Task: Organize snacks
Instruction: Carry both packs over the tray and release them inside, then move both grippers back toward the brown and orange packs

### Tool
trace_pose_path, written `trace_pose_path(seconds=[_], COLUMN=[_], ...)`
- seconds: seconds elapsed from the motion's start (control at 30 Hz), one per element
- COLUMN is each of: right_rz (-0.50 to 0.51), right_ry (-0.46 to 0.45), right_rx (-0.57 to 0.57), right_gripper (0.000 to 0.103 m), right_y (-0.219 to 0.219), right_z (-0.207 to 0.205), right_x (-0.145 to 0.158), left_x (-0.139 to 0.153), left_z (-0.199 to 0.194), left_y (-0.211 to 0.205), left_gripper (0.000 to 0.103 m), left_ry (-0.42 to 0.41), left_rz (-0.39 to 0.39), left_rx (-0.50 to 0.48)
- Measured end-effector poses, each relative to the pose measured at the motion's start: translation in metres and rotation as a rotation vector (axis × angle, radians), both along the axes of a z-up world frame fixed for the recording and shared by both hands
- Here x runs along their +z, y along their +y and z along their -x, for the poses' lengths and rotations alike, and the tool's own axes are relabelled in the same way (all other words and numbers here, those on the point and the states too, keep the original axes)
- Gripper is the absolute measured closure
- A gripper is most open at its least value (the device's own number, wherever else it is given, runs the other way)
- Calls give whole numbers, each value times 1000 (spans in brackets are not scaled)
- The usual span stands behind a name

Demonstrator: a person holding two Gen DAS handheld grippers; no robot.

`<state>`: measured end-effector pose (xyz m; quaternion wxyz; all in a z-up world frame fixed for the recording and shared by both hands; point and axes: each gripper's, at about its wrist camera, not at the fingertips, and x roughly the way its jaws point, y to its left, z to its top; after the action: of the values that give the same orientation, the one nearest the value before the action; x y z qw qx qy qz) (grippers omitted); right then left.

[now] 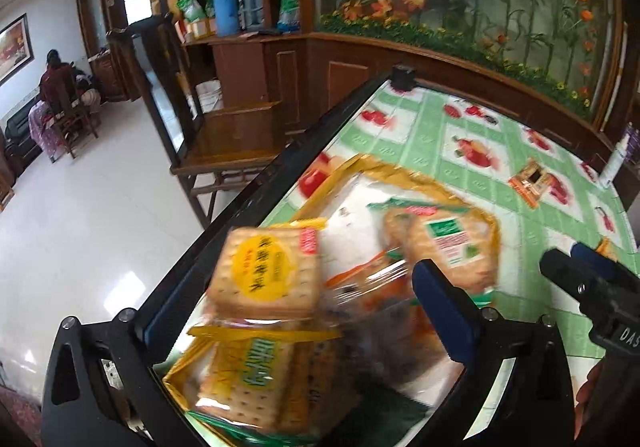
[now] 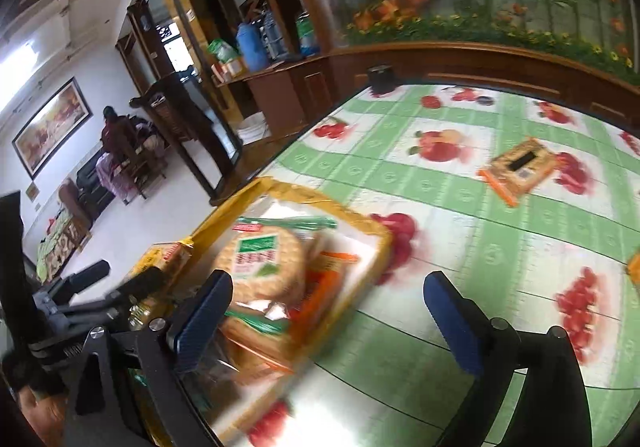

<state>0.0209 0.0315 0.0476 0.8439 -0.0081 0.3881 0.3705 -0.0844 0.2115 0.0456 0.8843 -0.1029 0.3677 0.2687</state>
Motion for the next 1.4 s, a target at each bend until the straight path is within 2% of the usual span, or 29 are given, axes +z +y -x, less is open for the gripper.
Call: trace_pose_path(seconds=[0.17,0.37,0.57,1.2,1.4], right_rz=[3,-18,-21,29,68], right_ry=[-16,30,30,3,-2], right_rx=[-111,-252,-328,-348,-312], right_gripper=[5,5,5,5,3], right_y=[-63,-140,-186,-226,-238], right_z=[-12,-38,-54,-64,-72], right_x=[0,-8,-8,-16,-23], left_x=[12,14,18,17,11], left_z=[-30,-69,-87,-116,-142], left_y=[-37,-92,-127,-162,-171], left_gripper=[0,0,0,0,0], left_ry=[-18,0,3,-3,12], left_rz=[-22,-52,-70,-103,-112], left_rx=[-87,-219,-291,-365,-450])
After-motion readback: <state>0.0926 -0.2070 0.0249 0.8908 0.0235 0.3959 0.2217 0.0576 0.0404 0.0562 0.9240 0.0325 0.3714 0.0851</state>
